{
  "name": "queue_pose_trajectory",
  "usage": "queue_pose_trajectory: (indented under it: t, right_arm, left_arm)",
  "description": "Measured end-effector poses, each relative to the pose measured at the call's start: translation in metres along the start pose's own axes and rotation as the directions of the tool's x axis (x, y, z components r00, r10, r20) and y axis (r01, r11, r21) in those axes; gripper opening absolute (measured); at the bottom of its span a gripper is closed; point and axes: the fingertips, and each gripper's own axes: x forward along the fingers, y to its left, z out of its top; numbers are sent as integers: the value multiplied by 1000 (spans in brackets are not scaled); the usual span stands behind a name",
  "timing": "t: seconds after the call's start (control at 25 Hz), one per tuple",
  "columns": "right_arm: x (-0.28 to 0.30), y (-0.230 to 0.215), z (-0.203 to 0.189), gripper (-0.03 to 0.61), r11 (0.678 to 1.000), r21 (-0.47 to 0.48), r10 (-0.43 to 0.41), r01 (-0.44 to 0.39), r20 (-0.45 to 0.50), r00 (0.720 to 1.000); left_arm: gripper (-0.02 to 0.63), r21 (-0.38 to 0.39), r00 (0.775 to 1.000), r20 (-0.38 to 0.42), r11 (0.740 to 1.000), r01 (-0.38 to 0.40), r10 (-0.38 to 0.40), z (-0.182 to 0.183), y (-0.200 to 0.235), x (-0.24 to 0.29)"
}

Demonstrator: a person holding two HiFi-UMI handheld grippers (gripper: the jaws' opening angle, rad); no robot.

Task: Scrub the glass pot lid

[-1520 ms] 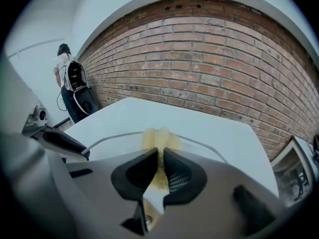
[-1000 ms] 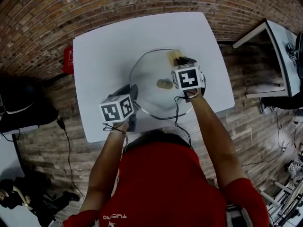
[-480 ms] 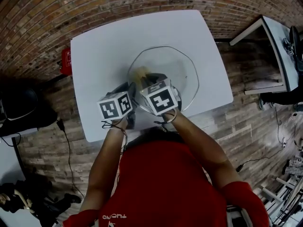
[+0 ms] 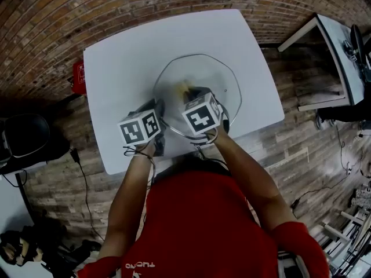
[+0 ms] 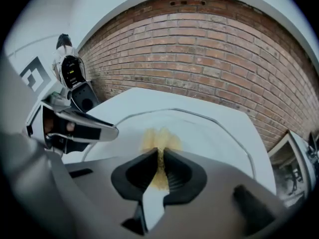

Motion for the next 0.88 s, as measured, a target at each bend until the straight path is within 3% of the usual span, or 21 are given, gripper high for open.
queue_pose_trajectory:
  t: [0.36,0.52,0.68,0.88]
  right_arm:
    - [-32,-104,-42,51,977,89,-188,193,-58,980]
    - [-45,-127,-54,51,962,126,-235,242,-70,970]
    - [-55,-106,-48,51,969,156,-191,193,-28,981]
    - [-68,-30,-30,51,988,153,-36,28,49,998]
  left_arm:
    - [109,0,1000,-6,1000,7,-7,-1,0,-1]
    - [110,3,1000,-7,1000,9,-9,-1,0,-1]
    - [110,1,1000,-8,1000,10,-10,-2,0,-1]
    - [110,-2,1000,-4,1000,10,-10,-1,0,-1]
